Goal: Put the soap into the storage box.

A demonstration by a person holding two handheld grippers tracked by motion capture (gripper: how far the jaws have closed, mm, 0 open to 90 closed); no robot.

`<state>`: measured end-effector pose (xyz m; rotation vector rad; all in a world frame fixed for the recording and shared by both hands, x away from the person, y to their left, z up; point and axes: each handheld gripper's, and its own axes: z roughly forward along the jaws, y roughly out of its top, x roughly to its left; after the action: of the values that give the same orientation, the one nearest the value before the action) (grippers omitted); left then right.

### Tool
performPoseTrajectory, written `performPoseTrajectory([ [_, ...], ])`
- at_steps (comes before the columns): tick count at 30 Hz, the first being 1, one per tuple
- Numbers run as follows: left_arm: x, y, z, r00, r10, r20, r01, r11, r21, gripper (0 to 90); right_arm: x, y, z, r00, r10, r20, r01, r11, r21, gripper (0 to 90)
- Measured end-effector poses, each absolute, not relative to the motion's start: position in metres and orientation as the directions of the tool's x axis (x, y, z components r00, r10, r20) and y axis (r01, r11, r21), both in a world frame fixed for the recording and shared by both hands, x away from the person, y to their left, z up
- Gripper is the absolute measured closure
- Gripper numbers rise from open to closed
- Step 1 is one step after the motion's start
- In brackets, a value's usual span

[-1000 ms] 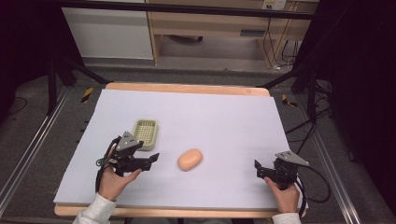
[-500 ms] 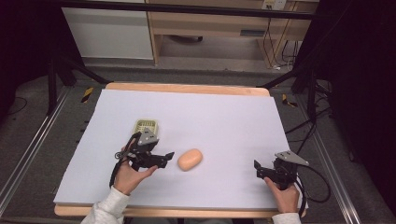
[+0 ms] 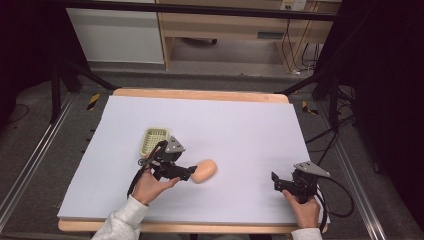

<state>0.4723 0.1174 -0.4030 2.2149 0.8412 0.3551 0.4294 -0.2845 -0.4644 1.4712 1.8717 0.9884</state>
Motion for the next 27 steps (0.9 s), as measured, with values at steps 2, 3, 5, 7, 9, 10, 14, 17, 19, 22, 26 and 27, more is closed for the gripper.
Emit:
performPoseTrajectory([
  [2, 0.473, 0.114, -0.404, 0.754, 0.657, 0.004, 0.461, -0.533, 0.710, 26.0, 0.429, -0.284, -0.464, -0.244, 0.970, 0.018, 0.562, 0.127, 0.817, 5.9],
  [3, 0.474, 0.111, -0.404, 0.755, 0.656, 0.006, 0.460, -0.536, 0.708, 26.5, 0.429, -0.284, -0.464, -0.245, 0.969, 0.018, 0.562, 0.127, 0.817, 6.0],
  [5, 0.474, 0.109, -0.404, 0.756, 0.654, 0.007, 0.460, -0.540, 0.705, 27.0, 0.429, -0.284, -0.464, -0.247, 0.969, 0.019, 0.562, 0.127, 0.818, 6.0],
  [7, 0.475, 0.106, -0.405, 0.763, 0.646, 0.007, 0.456, -0.547, 0.702, 27.4, 0.430, -0.284, -0.464, -0.247, 0.969, 0.019, 0.562, 0.127, 0.817, 6.0],
  [9, 0.476, 0.102, -0.406, 0.765, 0.643, 0.006, 0.459, -0.552, 0.696, 27.6, 0.430, -0.284, -0.464, -0.248, 0.969, 0.021, 0.563, 0.127, 0.816, 6.0],
  [10, 0.477, 0.099, -0.408, 0.768, 0.641, 0.007, 0.462, -0.562, 0.686, 27.8, 0.430, -0.284, -0.464, -0.249, 0.968, 0.022, 0.562, 0.126, 0.817, 6.0],
  [14, 0.480, 0.092, -0.411, 0.775, 0.632, 0.014, 0.461, -0.581, 0.671, 28.2, 0.430, -0.283, -0.464, -0.250, 0.968, 0.024, 0.565, 0.126, 0.815, 6.0],
  [17, 0.481, 0.087, -0.412, 0.777, 0.630, 0.019, 0.464, -0.592, 0.659, 28.9, 0.430, -0.283, -0.465, -0.251, 0.968, 0.023, 0.567, 0.128, 0.814, 6.0],
  [19, 0.482, 0.084, -0.414, 0.777, 0.630, 0.018, 0.467, -0.595, 0.654, 29.5, 0.430, -0.283, -0.464, -0.252, 0.967, 0.022, 0.565, 0.129, 0.815, 6.0],
  [22, 0.484, 0.081, -0.415, 0.781, 0.624, 0.025, 0.469, -0.613, 0.637, 30.1, 0.430, -0.283, -0.464, -0.252, 0.967, 0.023, 0.567, 0.128, 0.814, 6.0],
  [26, 0.486, 0.076, -0.419, 0.785, 0.618, 0.031, 0.469, -0.626, 0.623, 30.3, 0.430, -0.283, -0.464, -0.253, 0.967, 0.022, 0.567, 0.130, 0.813, 6.0],
  [27, 0.486, 0.074, -0.422, 0.788, 0.615, 0.039, 0.468, -0.639, 0.611, 30.1, 0.430, -0.283, -0.464, -0.251, 0.968, 0.023, 0.569, 0.128, 0.812, 6.0],
])
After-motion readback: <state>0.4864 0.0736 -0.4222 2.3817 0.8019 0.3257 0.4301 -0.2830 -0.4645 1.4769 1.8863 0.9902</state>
